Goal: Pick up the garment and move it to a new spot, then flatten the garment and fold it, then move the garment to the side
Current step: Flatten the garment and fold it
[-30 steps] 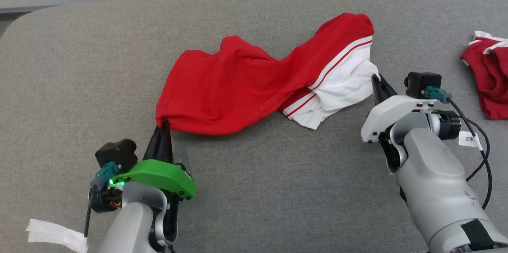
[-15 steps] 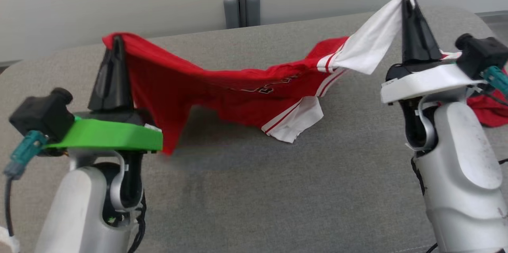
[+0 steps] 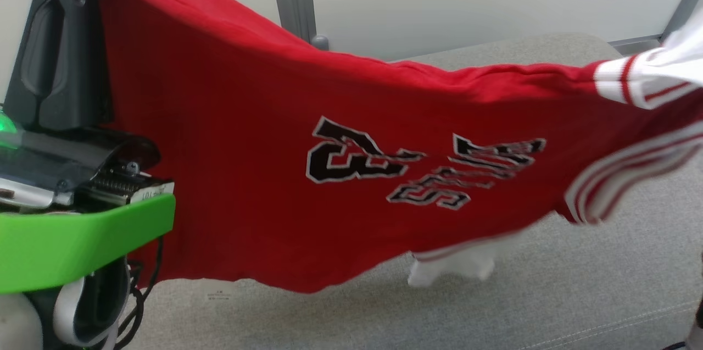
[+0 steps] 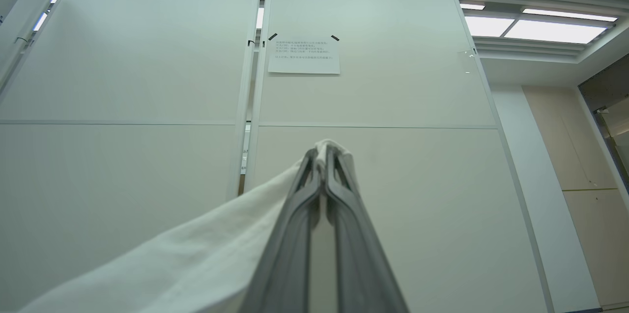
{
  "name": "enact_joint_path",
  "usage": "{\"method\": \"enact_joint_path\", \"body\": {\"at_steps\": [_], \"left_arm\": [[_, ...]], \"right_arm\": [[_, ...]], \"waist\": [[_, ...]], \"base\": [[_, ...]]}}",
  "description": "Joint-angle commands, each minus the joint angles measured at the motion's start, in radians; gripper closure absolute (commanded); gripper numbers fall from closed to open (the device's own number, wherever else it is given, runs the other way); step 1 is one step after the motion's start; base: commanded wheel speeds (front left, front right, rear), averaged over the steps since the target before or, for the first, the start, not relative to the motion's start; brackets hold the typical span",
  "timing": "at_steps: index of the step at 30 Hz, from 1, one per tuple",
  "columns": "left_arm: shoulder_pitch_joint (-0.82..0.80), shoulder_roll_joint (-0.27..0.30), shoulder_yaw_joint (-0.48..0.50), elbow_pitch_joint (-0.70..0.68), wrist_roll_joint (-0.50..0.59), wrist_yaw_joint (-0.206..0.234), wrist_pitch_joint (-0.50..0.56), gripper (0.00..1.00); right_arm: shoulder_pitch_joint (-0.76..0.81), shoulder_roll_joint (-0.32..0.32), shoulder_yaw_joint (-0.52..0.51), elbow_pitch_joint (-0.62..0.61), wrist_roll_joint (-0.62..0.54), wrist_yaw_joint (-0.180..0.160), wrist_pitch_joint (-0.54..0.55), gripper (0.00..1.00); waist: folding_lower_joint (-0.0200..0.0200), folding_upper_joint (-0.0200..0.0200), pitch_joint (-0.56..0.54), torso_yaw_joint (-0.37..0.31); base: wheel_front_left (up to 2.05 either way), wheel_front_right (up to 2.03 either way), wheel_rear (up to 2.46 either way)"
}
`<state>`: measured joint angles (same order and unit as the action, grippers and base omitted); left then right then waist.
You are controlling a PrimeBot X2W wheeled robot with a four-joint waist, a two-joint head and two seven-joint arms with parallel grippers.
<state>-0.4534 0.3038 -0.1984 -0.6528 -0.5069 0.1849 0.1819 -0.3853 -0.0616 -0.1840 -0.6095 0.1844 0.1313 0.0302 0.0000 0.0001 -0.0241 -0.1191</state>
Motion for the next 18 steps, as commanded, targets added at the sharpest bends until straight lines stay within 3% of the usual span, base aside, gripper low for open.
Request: {"method": "enact_joint_path", "body": {"at_steps": [1,5,9,14,18], "left_arm": [[-0.022,0.013,-0.003,-0.020,-0.005,0.008,0.028,1.00],[-0.050,0.038,-0.008,-0.060,-0.017,0.013,0.109,1.00],[-0.043,0.046,-0.017,-0.029,-0.032,0.019,0.155,1.00],[-0.080,0.048,-0.036,0.112,-0.051,-0.007,0.169,1.00],[-0.238,0.054,-0.051,0.275,-0.033,-0.063,0.158,1.00]], "right_arm": [[0.015,-0.008,-0.020,-0.034,-0.008,-0.001,0.024,1.00],[0.024,-0.021,-0.070,-0.107,-0.008,-0.001,0.093,1.00],[0.044,-0.020,-0.078,-0.092,0.017,-0.001,0.140,1.00],[0.002,-0.018,-0.021,0.049,0.044,-0.001,0.133,1.00],[-0.182,-0.046,0.048,0.236,0.026,-0.001,0.103,1.00]], "waist": [[0.0000,-0.0001,-0.002,-0.007],[0.0000,-0.0001,0.012,-0.013],[0.0000,-0.0001,0.057,-0.014],[0.0000,-0.0001,0.164,-0.009],[0.0000,-0.0001,0.255,-0.014]], "base": [[0.00,0.00,0.00],[0.00,0.00,0.00],[0.00,0.00,0.00],[0.00,0.00,0.00],[0.00,0.00,0.00]]}}
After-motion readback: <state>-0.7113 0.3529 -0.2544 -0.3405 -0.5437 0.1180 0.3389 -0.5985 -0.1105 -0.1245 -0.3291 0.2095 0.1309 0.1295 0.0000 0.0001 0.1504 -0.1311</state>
